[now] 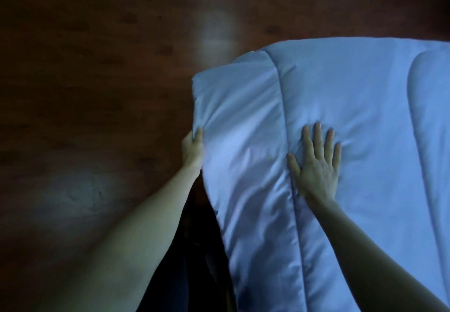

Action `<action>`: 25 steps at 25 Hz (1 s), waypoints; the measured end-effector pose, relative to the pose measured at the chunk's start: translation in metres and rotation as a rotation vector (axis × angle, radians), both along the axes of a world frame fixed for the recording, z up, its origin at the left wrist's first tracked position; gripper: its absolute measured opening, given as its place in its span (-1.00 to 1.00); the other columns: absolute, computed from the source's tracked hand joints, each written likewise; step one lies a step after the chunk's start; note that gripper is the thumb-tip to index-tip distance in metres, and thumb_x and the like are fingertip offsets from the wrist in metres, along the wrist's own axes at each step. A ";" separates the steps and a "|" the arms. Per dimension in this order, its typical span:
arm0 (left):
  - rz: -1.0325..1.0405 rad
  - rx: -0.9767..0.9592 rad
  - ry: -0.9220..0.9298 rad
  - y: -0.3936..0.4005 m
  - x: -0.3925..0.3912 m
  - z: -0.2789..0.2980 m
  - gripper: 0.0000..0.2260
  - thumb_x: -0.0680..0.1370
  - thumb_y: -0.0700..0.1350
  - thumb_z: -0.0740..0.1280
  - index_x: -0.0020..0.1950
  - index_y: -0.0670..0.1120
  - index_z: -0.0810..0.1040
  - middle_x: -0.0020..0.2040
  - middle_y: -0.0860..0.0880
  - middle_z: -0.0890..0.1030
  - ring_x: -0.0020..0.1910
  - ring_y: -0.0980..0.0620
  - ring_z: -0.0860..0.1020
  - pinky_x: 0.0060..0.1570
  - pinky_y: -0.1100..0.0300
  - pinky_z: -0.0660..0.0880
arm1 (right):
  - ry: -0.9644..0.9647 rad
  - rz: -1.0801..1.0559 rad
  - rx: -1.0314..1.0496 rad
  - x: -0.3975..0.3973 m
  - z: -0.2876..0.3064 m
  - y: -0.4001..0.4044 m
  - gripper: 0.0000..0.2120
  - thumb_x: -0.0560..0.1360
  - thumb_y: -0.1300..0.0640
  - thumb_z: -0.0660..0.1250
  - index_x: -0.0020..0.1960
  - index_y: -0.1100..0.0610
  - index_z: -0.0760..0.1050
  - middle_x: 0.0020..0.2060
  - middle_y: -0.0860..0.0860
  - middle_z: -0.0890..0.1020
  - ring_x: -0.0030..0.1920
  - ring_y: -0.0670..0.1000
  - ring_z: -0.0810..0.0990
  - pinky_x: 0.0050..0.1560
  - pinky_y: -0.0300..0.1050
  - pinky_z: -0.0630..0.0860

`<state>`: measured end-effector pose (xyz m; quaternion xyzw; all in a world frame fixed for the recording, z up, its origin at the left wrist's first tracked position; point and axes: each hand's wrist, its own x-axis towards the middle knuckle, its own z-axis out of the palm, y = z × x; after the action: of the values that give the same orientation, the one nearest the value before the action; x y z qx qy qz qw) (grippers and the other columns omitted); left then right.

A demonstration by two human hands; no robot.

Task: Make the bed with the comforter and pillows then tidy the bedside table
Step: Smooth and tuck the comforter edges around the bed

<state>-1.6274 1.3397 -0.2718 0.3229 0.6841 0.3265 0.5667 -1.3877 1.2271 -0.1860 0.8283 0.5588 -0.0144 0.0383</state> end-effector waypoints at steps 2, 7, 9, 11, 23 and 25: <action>-0.079 0.241 0.222 0.007 -0.021 0.027 -0.63 0.62 0.02 0.17 -0.07 -0.27 0.55 -0.21 -0.20 0.60 -0.22 -0.16 0.55 -0.22 0.09 0.38 | 0.050 0.000 -0.015 -0.002 0.008 0.001 -0.32 0.55 -0.22 0.06 0.59 0.00 0.00 0.58 0.00 0.03 0.57 0.16 -0.04 0.53 0.19 -0.03; -0.175 0.497 0.533 0.055 -0.059 0.089 -0.65 0.63 0.00 0.12 -0.13 -0.25 0.49 -0.23 -0.32 0.59 -0.22 -0.34 0.54 -0.26 -0.09 0.42 | 0.124 0.000 0.012 -0.010 0.030 0.002 -0.34 0.55 -0.27 -0.02 0.58 -0.03 0.04 0.58 0.00 0.06 0.56 0.17 0.00 0.53 0.15 -0.03; -0.247 0.408 0.568 0.068 -0.063 0.095 -0.71 0.65 -0.05 0.12 0.13 -0.22 0.51 -0.05 -0.33 0.62 -0.04 -0.37 0.55 -0.11 -0.09 0.44 | 0.145 -0.009 -0.004 -0.009 0.033 0.002 -0.32 0.53 -0.29 -0.05 0.58 -0.03 0.04 0.58 0.00 0.06 0.57 0.16 -0.01 0.53 0.14 -0.04; -0.312 0.286 0.591 0.068 -0.063 0.098 -0.59 0.66 -0.06 0.09 0.51 -0.09 0.25 0.19 -0.28 0.58 0.15 -0.34 0.52 0.11 -0.06 0.43 | 0.147 -0.014 -0.037 -0.008 0.030 0.000 -0.30 0.52 -0.32 -0.08 0.58 -0.02 0.04 0.58 0.01 0.05 0.57 0.17 -0.01 0.53 0.16 -0.02; -0.403 0.449 0.664 0.078 -0.081 0.091 -0.61 0.66 -0.10 0.07 0.51 0.02 0.27 0.01 -0.30 0.64 0.02 -0.33 0.58 0.06 -0.11 0.51 | 0.174 -0.023 -0.069 0.003 0.030 0.005 -0.30 0.52 -0.33 -0.08 0.59 -0.06 -0.02 0.58 -0.03 -0.02 0.57 0.16 -0.06 0.52 0.14 -0.06; -0.433 0.408 0.708 0.080 -0.081 0.084 -0.60 0.67 -0.10 0.06 0.52 0.02 0.26 0.09 -0.30 0.62 0.09 -0.34 0.56 0.12 -0.12 0.50 | 0.185 -0.062 -0.051 0.007 0.031 0.006 -0.29 0.51 -0.33 -0.07 0.59 -0.06 -0.02 0.58 -0.02 -0.03 0.57 0.15 -0.08 0.53 0.15 -0.10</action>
<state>-1.7080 1.4200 -0.1882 0.6548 0.6743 0.1983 0.2781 -1.3804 1.2333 -0.1548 0.8390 0.5336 -0.1062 0.0069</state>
